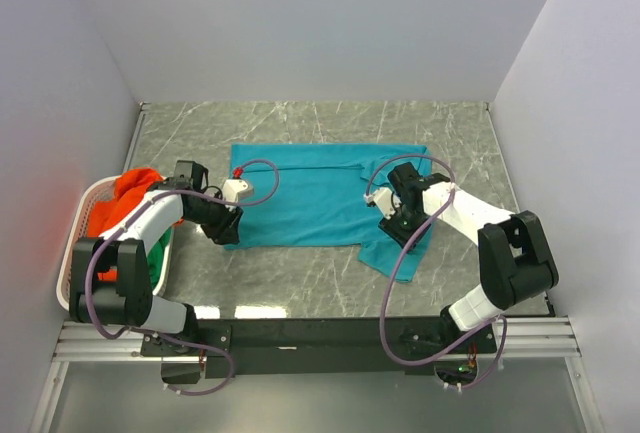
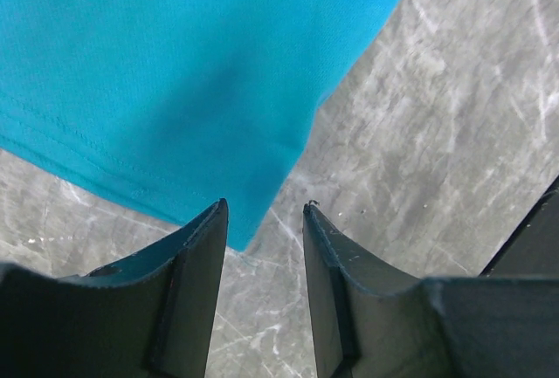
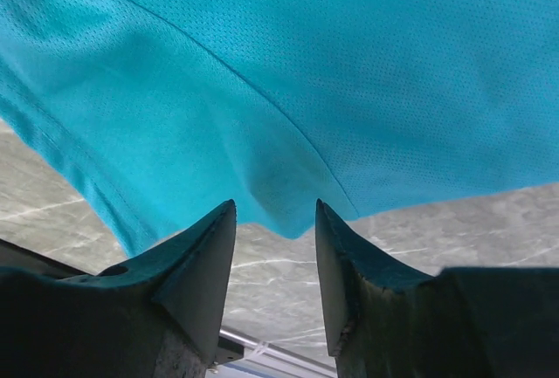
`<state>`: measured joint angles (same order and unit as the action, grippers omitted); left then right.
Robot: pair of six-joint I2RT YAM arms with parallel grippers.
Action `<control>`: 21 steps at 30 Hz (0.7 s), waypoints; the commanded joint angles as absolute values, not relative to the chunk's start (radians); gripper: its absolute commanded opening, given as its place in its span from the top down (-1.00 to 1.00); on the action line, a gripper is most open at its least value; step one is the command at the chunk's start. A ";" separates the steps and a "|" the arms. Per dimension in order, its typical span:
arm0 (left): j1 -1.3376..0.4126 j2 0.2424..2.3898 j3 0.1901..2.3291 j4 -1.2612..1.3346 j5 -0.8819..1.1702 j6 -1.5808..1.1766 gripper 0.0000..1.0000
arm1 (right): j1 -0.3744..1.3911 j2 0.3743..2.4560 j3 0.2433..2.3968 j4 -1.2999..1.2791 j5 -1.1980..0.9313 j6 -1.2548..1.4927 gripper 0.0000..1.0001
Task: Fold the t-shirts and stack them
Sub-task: Fold the tshirt
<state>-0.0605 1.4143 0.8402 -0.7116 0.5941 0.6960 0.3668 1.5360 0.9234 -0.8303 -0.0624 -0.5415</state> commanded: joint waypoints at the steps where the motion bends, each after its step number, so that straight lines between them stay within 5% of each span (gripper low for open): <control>1: -0.060 1.390 0.828 -0.678 0.574 0.709 0.09 | 0.374 1.514 0.907 -0.818 -0.046 -0.564 0.04; 14: -0.060 1.407 0.831 -0.670 0.548 0.729 0.11 | 0.376 1.540 0.822 -0.761 -0.011 -0.615 0.23; 21: -0.060 1.384 0.789 -0.681 0.494 0.848 0.32 | 0.377 1.552 0.847 -0.746 -0.003 -0.581 0.95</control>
